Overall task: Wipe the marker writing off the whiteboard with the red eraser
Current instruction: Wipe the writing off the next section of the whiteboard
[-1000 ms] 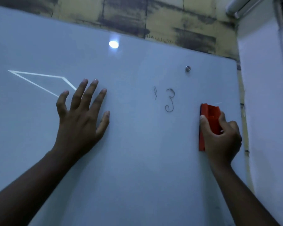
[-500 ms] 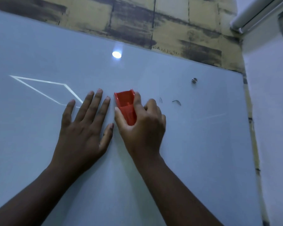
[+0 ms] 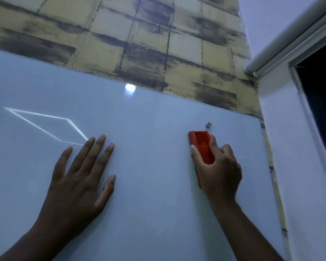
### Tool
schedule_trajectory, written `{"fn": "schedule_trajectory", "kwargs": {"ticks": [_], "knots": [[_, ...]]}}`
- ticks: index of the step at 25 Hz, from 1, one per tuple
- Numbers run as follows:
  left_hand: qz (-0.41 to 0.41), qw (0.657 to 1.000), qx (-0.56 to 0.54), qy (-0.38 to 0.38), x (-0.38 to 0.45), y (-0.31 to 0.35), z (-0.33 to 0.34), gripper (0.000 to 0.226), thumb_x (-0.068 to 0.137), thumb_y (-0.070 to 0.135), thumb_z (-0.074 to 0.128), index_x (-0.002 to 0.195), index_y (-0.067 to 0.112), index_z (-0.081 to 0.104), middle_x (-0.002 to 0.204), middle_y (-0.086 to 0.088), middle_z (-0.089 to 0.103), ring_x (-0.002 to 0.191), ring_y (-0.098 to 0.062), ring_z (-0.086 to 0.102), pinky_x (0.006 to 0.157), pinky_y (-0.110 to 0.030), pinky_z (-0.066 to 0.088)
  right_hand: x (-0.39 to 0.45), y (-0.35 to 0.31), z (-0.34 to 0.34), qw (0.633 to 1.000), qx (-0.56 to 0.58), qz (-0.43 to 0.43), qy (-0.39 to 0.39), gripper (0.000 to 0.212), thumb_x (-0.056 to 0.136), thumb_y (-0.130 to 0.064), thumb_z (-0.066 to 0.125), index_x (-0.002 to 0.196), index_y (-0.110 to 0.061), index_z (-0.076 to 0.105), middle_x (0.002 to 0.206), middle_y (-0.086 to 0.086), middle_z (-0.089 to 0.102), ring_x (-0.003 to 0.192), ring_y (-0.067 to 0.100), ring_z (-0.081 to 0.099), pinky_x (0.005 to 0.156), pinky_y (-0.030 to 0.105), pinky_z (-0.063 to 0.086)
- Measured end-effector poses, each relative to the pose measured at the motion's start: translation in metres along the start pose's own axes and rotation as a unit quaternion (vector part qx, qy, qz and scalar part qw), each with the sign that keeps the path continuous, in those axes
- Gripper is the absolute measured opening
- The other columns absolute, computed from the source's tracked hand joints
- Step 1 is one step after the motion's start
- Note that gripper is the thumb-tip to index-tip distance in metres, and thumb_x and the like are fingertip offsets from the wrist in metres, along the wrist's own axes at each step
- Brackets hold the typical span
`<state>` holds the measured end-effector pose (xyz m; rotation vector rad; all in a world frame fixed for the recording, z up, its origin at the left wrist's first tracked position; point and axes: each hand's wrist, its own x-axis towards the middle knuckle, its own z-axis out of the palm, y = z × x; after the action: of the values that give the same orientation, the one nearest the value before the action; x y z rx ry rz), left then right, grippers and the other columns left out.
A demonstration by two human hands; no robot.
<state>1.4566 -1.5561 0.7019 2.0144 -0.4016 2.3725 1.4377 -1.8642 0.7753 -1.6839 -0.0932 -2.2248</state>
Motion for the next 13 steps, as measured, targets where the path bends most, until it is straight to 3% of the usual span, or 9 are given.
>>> {"fn": "schedule_trajectory", "kwargs": {"ticks": [6, 10, 13], "knots": [[0.014, 1.000, -0.009, 0.020, 0.071, 0.026, 0.003, 0.072, 0.098, 0.044, 0.038, 0.159, 0.007, 0.045, 0.172, -0.014, 0.032, 0.160, -0.030, 0.028, 0.122, -0.064, 0.021, 0.025, 0.049, -0.011, 0.998, -0.024, 0.059, 0.004, 0.069, 0.091, -0.063, 0.058, 0.145, -0.020, 0.060, 0.088, 0.002, 0.053, 0.076, 0.027, 0.061, 0.073, 0.047, 0.059], [0.033, 0.999, -0.019, -0.001, 0.097, 0.060, 0.028, 0.071, 0.101, 0.048, 0.035, 0.159, 0.009, 0.046, 0.170, -0.014, 0.035, 0.160, -0.030, 0.030, 0.124, -0.064, 0.023, 0.049, 0.076, -0.016, 0.997, -0.050, 0.050, -0.020, 0.068, 0.094, -0.060, 0.057, 0.146, -0.016, 0.057, 0.089, 0.001, 0.049, 0.079, 0.027, 0.059, 0.074, 0.043, 0.056], [0.044, 0.999, -0.002, -0.012, 0.084, 0.078, 0.042, 0.071, 0.104, 0.047, 0.033, 0.162, 0.007, 0.041, 0.172, -0.016, 0.030, 0.161, -0.031, 0.027, 0.125, -0.067, 0.022, 0.074, 0.095, -0.018, 0.993, -0.101, 0.013, -0.057, 0.069, 0.097, -0.058, 0.050, 0.151, -0.016, 0.050, 0.098, 0.008, 0.053, 0.092, 0.033, 0.059, 0.077, 0.044, 0.053]]}}
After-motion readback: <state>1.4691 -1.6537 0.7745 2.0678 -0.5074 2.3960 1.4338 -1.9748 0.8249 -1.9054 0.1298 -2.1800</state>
